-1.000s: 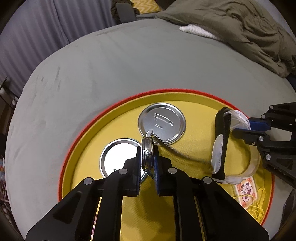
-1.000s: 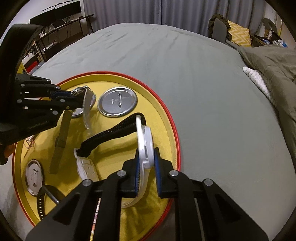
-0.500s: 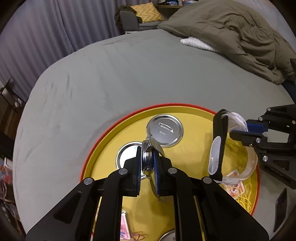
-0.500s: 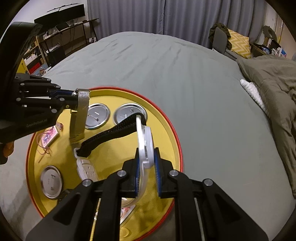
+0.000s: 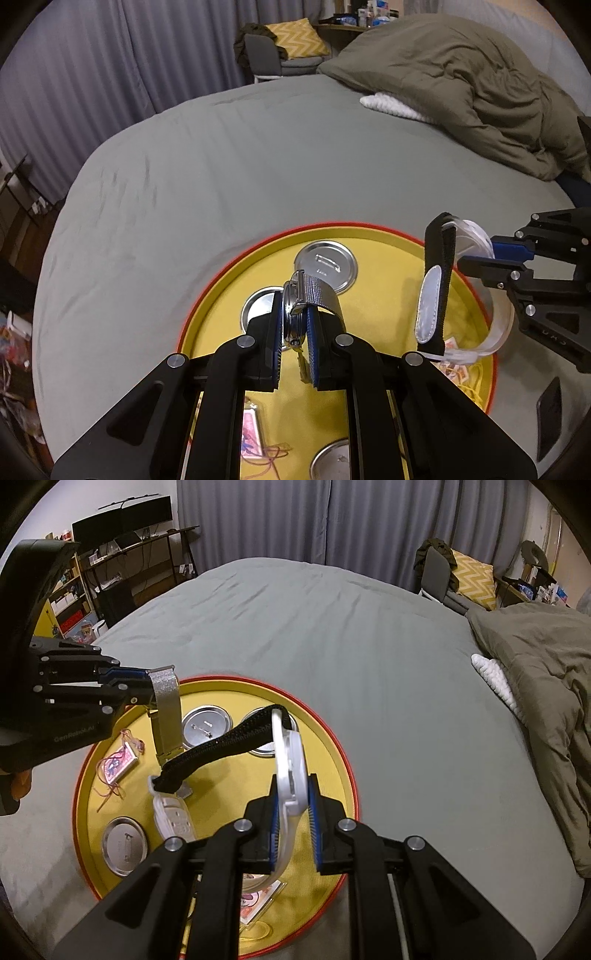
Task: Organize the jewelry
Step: 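Lift both watches with both tools and carry them off the tray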
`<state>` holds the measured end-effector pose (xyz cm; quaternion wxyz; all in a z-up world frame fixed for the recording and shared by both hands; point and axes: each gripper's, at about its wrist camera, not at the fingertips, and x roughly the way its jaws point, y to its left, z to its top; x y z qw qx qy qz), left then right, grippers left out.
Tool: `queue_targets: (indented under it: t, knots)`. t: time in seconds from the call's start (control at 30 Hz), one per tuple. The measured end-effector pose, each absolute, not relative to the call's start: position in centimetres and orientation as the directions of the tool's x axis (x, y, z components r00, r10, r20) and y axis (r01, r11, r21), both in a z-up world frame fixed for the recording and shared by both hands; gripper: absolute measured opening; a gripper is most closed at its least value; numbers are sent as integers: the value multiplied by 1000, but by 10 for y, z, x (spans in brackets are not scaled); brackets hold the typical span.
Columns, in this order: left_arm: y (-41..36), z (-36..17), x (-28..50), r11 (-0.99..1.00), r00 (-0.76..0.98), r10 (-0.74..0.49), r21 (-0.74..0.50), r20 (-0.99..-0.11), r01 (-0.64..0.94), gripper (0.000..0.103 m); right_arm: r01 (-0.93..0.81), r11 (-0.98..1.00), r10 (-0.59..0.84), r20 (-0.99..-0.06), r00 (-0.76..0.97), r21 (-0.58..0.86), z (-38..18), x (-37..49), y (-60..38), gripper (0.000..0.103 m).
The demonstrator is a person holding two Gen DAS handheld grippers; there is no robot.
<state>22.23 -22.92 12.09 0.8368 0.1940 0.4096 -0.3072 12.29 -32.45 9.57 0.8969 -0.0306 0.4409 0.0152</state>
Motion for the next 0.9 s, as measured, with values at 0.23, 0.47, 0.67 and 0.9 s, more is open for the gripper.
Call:
queue_targets:
  t: [0.23, 0.47, 0.67, 0.9]
  knots:
    - [-219, 151, 212, 740, 496, -366, 77, -787, 668, 11, -52, 997, -6, -778, 628, -50, 118, 114, -324, 13]
    - [-200, 194, 198, 754, 522, -386, 65, -760, 653, 11, -57, 996, -13, -748, 664, -67, 158, 99, -317, 13]
    - [-174, 239, 178, 769, 558, -395, 70, -729, 635, 11, -63, 995, -14, -713, 701, -81, 199, 79, -302, 13]
    - [-133, 294, 148, 791, 608, -394, 81, -689, 606, 11, -85, 991, -7, -675, 738, -103, 245, 55, -273, 13]
